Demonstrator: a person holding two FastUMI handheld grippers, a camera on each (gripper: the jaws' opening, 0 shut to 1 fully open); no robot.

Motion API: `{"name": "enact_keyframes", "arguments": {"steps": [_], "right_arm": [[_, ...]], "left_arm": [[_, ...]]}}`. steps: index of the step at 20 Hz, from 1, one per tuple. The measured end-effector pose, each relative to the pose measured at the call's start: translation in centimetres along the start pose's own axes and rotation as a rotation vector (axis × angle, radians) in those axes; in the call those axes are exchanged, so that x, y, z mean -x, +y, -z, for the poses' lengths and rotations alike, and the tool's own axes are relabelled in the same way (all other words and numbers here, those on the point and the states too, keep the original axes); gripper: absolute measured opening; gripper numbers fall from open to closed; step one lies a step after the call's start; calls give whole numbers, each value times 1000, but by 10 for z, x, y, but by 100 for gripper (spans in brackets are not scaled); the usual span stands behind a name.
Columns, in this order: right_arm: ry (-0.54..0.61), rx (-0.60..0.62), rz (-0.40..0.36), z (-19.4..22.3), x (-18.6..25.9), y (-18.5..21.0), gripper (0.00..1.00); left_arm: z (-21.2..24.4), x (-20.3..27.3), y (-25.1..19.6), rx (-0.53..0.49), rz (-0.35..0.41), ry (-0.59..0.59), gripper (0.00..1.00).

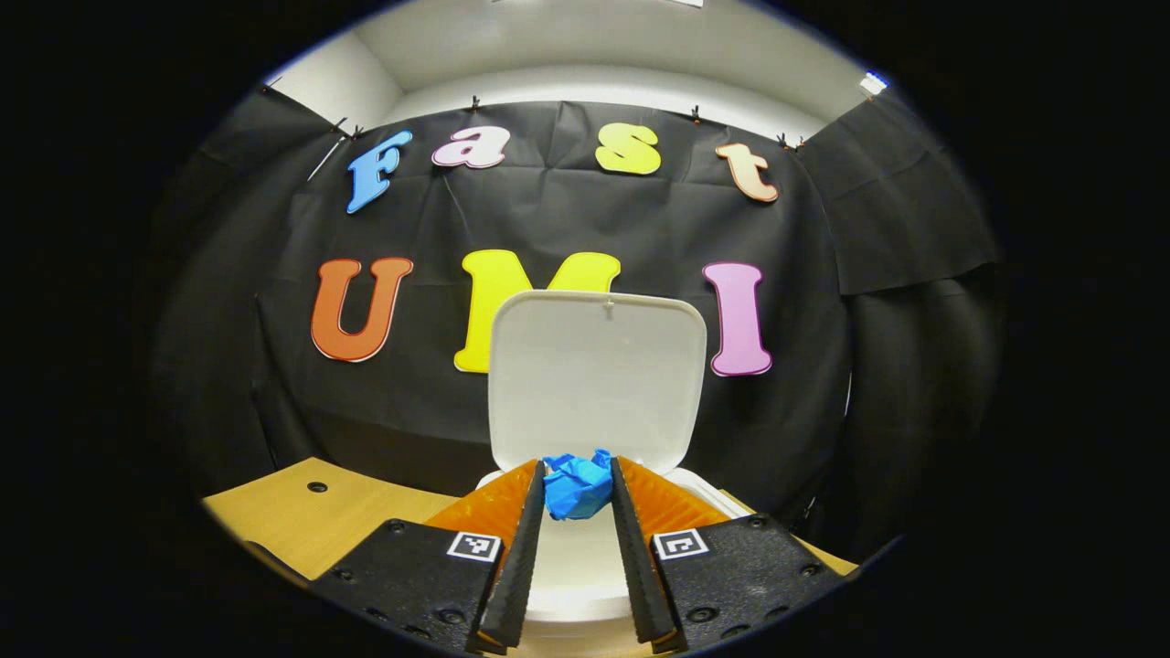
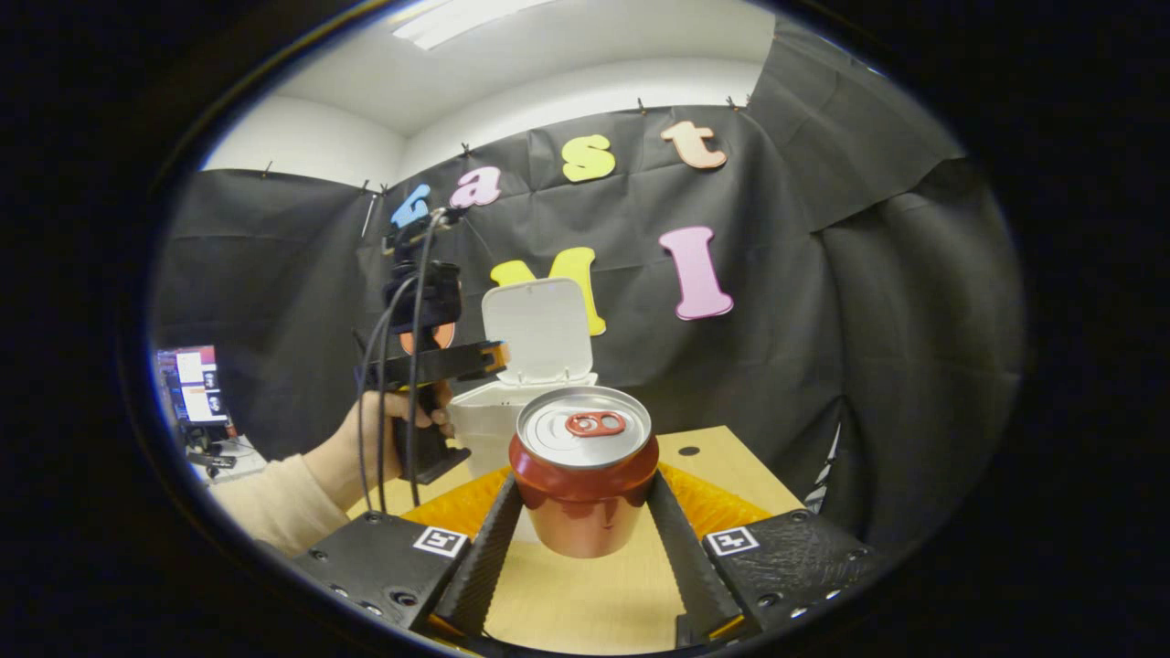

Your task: Press the lid of the desktop garbage bin to open it, pick up the crumpled paper on the desktop and throw it into the bin, then pick up the pop can on the desktop and drop it into the bin, and finally close the garbage bin lid.

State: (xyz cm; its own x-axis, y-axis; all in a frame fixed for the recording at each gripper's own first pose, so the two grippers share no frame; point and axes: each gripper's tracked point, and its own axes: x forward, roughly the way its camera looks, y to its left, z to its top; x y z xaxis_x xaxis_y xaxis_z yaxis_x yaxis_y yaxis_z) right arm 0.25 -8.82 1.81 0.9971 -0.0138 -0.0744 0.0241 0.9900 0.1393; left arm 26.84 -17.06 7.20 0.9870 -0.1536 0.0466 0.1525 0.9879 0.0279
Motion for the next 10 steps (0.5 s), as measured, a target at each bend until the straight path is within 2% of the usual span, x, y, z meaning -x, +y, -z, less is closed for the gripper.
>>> {"name": "enact_keyframes", "arguments": {"steps": [3, 5, 10], "right_arm": [[9, 0, -11, 2, -1, 3, 80], [10, 3, -18, 0, 1, 4, 79], [19, -14, -21, 3, -1, 3, 79]], "left_arm": [[12, -20, -12, -43, -3, 38, 47], [18, -21, -19, -19, 18, 49, 47], [19, -23, -18, -20, 11, 58, 48]]}}
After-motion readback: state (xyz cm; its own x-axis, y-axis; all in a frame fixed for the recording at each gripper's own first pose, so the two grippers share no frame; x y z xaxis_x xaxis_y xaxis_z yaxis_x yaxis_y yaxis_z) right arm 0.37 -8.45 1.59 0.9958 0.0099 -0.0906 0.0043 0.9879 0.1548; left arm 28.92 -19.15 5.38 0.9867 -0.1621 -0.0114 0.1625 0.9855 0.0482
